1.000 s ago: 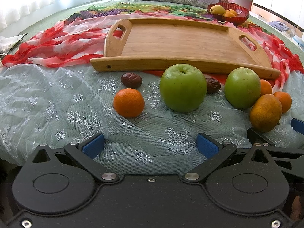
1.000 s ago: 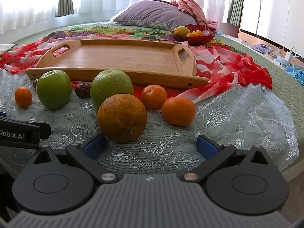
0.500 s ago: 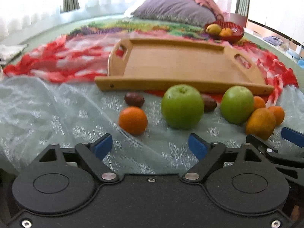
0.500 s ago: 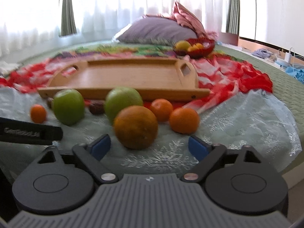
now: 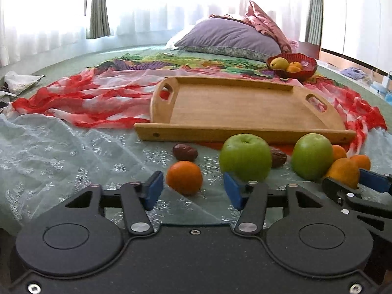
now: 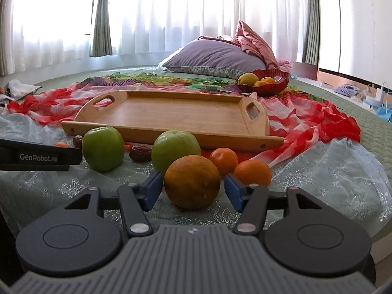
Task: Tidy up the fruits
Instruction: 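Grasp the small tangerine with the left tool while the right tool grasps the large orange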
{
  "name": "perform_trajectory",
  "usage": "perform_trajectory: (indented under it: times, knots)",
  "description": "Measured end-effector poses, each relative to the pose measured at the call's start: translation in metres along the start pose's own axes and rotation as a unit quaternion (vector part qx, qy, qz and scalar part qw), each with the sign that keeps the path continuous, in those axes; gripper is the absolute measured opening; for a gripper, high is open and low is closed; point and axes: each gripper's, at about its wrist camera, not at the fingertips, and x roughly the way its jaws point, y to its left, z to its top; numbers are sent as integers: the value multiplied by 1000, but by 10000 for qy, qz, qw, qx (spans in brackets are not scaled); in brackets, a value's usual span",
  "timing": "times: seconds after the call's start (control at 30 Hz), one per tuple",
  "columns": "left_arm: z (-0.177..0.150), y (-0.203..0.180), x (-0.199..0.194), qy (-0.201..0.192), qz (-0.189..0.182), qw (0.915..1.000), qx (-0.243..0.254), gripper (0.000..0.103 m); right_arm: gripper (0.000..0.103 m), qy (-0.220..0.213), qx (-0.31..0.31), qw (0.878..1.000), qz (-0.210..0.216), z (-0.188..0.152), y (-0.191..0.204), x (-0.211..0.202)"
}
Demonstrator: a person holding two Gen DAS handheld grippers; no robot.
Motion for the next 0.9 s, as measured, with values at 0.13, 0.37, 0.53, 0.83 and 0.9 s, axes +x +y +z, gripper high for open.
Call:
perform_trajectory:
  times: [0.13,0.37,0.53,0.83,0.9]
  knots:
    - [-3,4,-3,-201,111,9997,43,50,69,-57,-136,9999,-46,-3,2,1]
    - [-6,1,21,-176,67,9989,421,49,61,-73,-290,9995,-57,-6,5,1]
    - [-12,5,26,-160,-34,9992,372,45,61,1,-238,9997,-26,-7,3,5]
    - [-11,7,23,-227,-41,9992,331,32,55,66,-245,9997,-29,-11,2,9]
    - [-8,7,17,-328,-20,9990,298,32,53,59,-210,9998,-20,-10,2,9]
